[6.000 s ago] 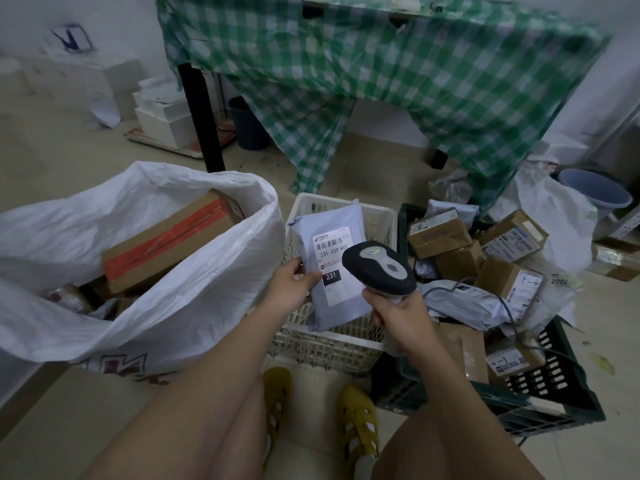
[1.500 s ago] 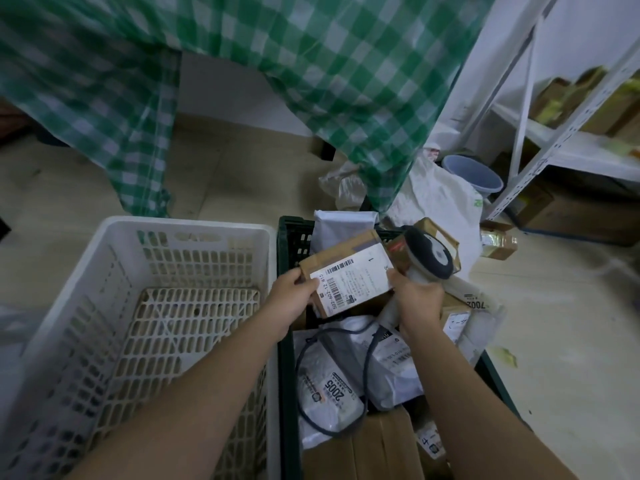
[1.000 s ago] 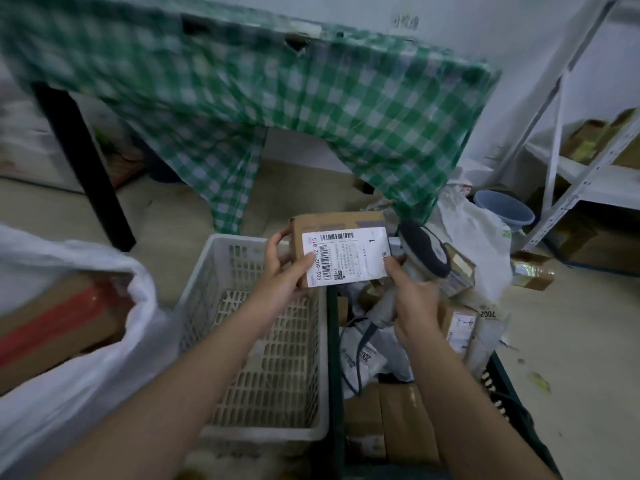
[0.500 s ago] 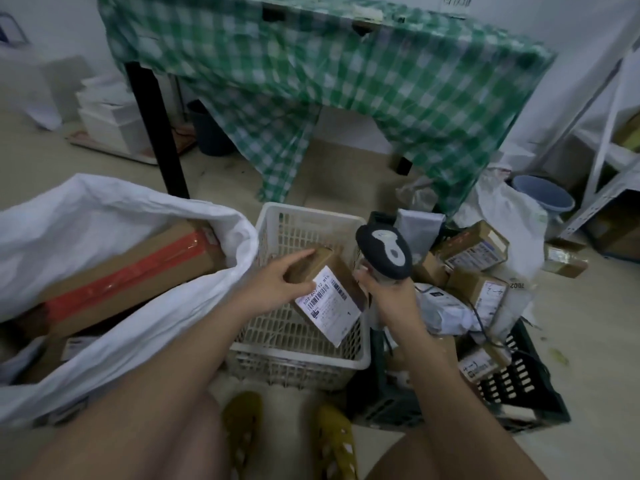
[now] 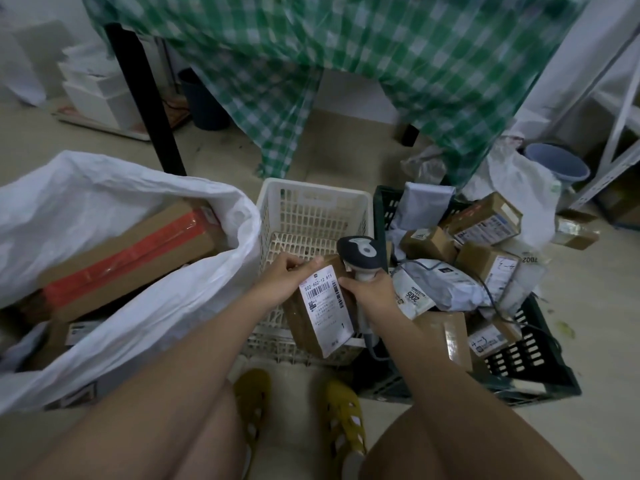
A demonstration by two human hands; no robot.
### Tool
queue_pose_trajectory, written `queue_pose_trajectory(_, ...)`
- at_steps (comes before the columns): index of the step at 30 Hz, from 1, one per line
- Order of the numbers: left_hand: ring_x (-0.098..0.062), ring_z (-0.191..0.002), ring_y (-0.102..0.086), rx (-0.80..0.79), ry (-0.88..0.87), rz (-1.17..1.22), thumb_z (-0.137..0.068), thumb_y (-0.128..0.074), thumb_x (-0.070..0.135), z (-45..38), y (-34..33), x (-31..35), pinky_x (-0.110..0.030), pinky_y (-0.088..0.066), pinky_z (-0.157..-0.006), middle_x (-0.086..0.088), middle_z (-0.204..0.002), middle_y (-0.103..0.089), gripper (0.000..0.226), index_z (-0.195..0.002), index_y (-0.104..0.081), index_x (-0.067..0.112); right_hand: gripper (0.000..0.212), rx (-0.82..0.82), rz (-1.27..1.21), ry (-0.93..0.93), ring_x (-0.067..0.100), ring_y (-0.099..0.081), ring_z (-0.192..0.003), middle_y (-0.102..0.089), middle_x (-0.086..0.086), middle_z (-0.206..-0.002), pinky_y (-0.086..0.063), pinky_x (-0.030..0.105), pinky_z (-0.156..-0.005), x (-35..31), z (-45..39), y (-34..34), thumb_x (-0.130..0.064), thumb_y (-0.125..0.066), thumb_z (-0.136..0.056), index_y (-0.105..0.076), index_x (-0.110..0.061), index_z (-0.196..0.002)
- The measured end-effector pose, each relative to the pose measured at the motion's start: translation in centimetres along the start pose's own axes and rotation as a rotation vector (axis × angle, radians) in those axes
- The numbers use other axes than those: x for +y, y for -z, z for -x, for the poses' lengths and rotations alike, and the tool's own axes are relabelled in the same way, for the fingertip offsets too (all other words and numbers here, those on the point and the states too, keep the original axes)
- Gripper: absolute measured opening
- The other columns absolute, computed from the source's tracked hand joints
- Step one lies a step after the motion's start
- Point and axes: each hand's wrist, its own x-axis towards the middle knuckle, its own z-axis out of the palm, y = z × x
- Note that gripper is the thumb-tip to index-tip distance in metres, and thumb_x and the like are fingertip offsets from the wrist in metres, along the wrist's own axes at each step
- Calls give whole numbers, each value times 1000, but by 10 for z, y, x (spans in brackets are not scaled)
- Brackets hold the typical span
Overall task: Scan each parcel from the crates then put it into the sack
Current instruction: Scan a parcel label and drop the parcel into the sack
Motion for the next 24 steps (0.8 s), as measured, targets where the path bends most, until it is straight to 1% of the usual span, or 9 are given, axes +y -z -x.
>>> queue_pose_trajectory(2,-16,-102,-58,-43,40,-23,-54,-47,92,1,-4,-3,-36,-45,-89,3,-111,-62,78,-98,-52,28,25,2,25,-20,13,-60,-73,-67,6,-87,-49,23,-62,6,1,-3,-4,-74,-79,-58,-8,-98)
queue_pose_trajectory(4,-18,-99,-60,-37,70,7,-49,-46,94,1,-7,-7,-38,-47,-89,1,-108,-65,81,-93,-53,27,28,14,11,-63,20,-63,-79,-68,12,-95,-52,30,-70,13,0,-7,-5,-74,-78,-60,-7,-103)
queue_pose_trajectory(6,-23,-97,-63,-2,79,58,-36,-48,99,-4,-8,-14,-44,-50,-91,-2,-107,-67,93,-94,-54,27,31,21,-3,-81,22,-62,-82,-66,10,-94,-50,30,-70,16,-1,-11,-8,-75,-79,-60,-6,-106)
queue_pose_trajectory(8,-22,-98,-63,11,85,98,-40,-55,95,-4,-7,-14,-43,-51,-89,-1,-110,-66,89,-99,-56,27,33,30,1,-84,22,-63,-83,-66,8,-92,-51,32,-72,19,-3,-14,-10,-76,-78,-60,-5,-107)
queue_pose_trajectory(11,-18,-94,-62,35,125,250,-73,-70,62,-5,-9,-13,-32,-47,-73,-3,-106,-66,55,-107,-55,21,29,44,40,-86,23,-63,-82,-67,9,-92,-53,34,-76,20,-9,-14,-12,-76,-78,-61,-4,-102)
queue_pose_trajectory(15,-21,-96,-59,4,190,435,-83,-72,27,-12,-10,-19,-32,-43,-71,-12,-116,-63,41,-116,-51,15,31,40,-11,-128,23,-61,-80,-66,10,-90,-48,30,-72,23,-13,-11,-13,-76,-80,-61,0,-104)
queue_pose_trajectory(20,-22,-107,-56,-201,224,381,-82,-69,0,-7,1,-25,-34,-48,-78,-6,-126,-58,73,-141,-34,25,29,10,-14,-130,24,-65,-83,-66,6,-86,-54,37,-79,26,-14,-17,-16,-77,-79,-61,-6,-102)
queue_pose_trajectory(22,-22,-113,-51,-274,239,293,-79,-70,-6,-3,2,-31,-40,-50,-77,1,-130,-53,99,-149,-14,35,19,-9,-44,-131,21,-64,-77,-65,4,-81,-54,37,-76,25,-12,-16,-13,-76,-80,-60,-12,-88)
queue_pose_trajectory(24,-21,-115,-48,-293,243,222,-76,-73,-7,1,2,-34,-46,-53,-79,4,-131,-50,117,-150,5,41,20,-20,-60,-135,21,-64,-75,-65,5,-80,-54,39,-76,25,-13,-15,-12,-76,-80,-57,-16,-80)
